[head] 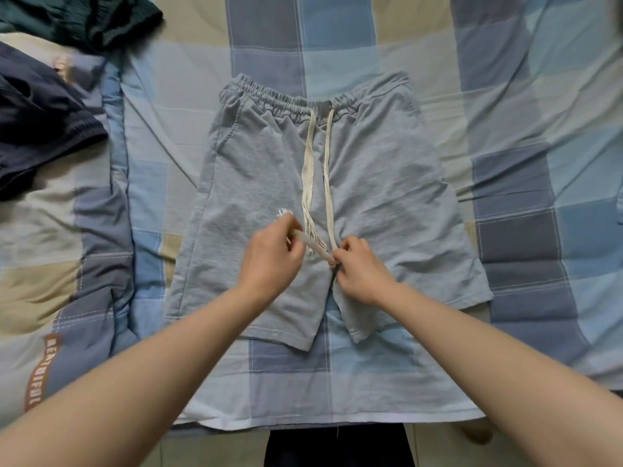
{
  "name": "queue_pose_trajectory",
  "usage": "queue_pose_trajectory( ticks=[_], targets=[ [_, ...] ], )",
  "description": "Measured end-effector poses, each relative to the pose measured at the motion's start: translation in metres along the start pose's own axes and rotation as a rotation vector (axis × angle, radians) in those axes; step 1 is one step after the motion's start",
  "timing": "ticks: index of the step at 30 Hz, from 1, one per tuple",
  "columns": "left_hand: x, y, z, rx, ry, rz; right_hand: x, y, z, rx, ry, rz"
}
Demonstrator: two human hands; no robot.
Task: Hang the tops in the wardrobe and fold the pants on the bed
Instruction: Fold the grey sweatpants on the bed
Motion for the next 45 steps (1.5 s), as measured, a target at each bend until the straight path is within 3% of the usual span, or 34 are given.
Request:
queue_pose_trajectory(
  ticks=[5,9,14,19,22,24,27,29,32,34,37,41,45],
  targets=[
    [-0.05,0.03,0.096,-0.063,-0.002,-0.082,-0.007,-0.005,0.005,-0.085,-0.193,0.621],
    [-0.078,0.019,0.158,-0.037,0.028,0.002,0.0,-0.014,0.011,-0.057,-0.17,0.918],
    [-0.058,-0.05,0.162,0.418,0.076,0.394,-0.023,0.01,0.001,-0.127,-0.228,0.867],
    [-0.025,-0.099,0.098,0.397,-0.027,0.763,-0.115,0.075,-0.059,-0.533,-0.512,0.383],
    [-0.026,-0.126,0.063,0.328,-0.101,0.825,-0.173,0.091,-0.104,-0.543,-0.719,0.135],
    [-0.034,-0.14,0.046,0.282,-0.11,0.833,-0.202,0.082,-0.126,-0.468,-0.848,0.223],
    [-0.06,-0.168,0.019,0.284,-0.24,0.73,-0.211,0.064,-0.14,-0.351,-0.784,0.427],
    [-0.081,-0.185,0.005,0.327,-0.266,0.491,-0.194,0.057,-0.143,-0.292,-0.669,0.485],
    [-0.097,-0.218,-0.016,0.643,0.175,-0.098,-0.155,0.05,-0.15,-0.204,-0.44,0.362],
    [-0.106,-0.231,-0.024,0.684,0.397,-0.392,-0.123,0.047,-0.154,-0.096,-0.268,0.404],
    [-0.103,-0.228,-0.015,0.542,0.429,-0.321,-0.104,0.069,-0.152,-0.109,-0.174,0.593],
    [-0.098,-0.219,-0.011,0.521,0.369,-0.173,-0.143,0.125,-0.116,-0.391,-0.384,0.677],
    [-0.103,-0.21,-0.018,0.534,0.239,-0.151,-0.177,0.15,-0.038,-0.452,-0.568,0.956]
  ],
)
Point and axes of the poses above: each hand's wrist, its own z-axis towards the middle knuckle, its own y-axis out of the back of the hand, x = y × z, the point moved 8 cm from there along z, towards the middle knuckle, and after that the axes turned 11 degrees about y, right-handed, at the moved point
